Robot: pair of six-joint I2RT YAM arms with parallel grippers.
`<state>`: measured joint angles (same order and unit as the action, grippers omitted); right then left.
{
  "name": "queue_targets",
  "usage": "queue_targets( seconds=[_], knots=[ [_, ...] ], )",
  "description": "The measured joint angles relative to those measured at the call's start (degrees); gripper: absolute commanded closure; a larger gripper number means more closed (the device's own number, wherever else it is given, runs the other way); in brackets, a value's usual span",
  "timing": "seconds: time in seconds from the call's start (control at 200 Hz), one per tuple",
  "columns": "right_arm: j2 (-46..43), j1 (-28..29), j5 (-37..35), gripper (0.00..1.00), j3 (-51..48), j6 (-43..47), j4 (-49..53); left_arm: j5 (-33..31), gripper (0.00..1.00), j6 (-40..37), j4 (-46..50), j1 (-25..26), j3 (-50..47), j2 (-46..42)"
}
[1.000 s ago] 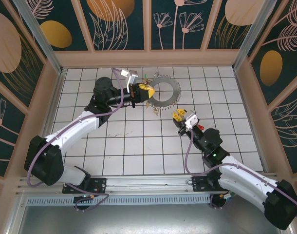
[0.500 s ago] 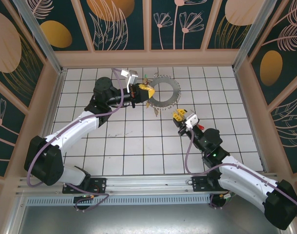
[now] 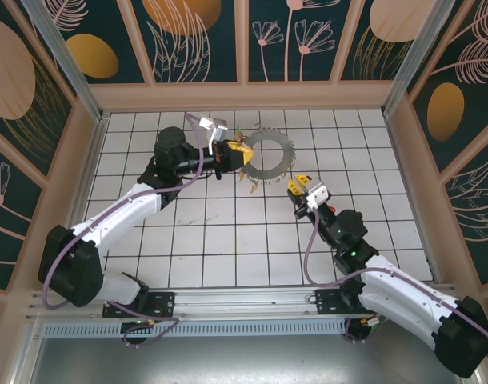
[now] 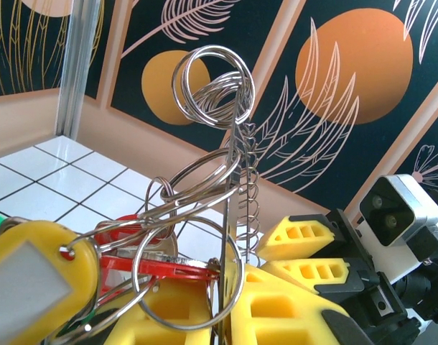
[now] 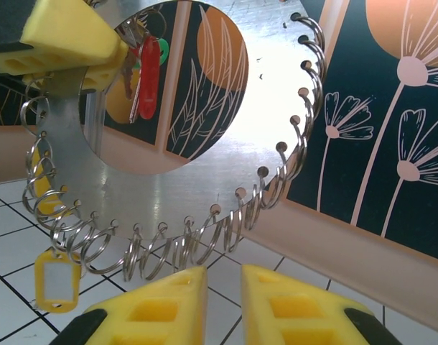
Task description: Put the keys on the keyring
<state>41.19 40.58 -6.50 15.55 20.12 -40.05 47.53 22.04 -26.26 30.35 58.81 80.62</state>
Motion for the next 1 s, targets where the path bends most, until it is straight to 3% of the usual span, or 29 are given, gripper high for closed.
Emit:
queue_targets(
  seconds=[0.596, 1.001],
  knots=[
    [4.9, -0.1, -0.1, 0.86, 2.1, 2.5, -0.6, 0.0, 0.95, -2.2, 3.8, 0.0, 0.0, -1.1],
    [5.6, -0.3, 1.4, 0.81, 2.3, 3.6, -1.2, 0.0, 0.95, -2.1, 3.8, 0.0, 0.0, -1.6]
  ],
)
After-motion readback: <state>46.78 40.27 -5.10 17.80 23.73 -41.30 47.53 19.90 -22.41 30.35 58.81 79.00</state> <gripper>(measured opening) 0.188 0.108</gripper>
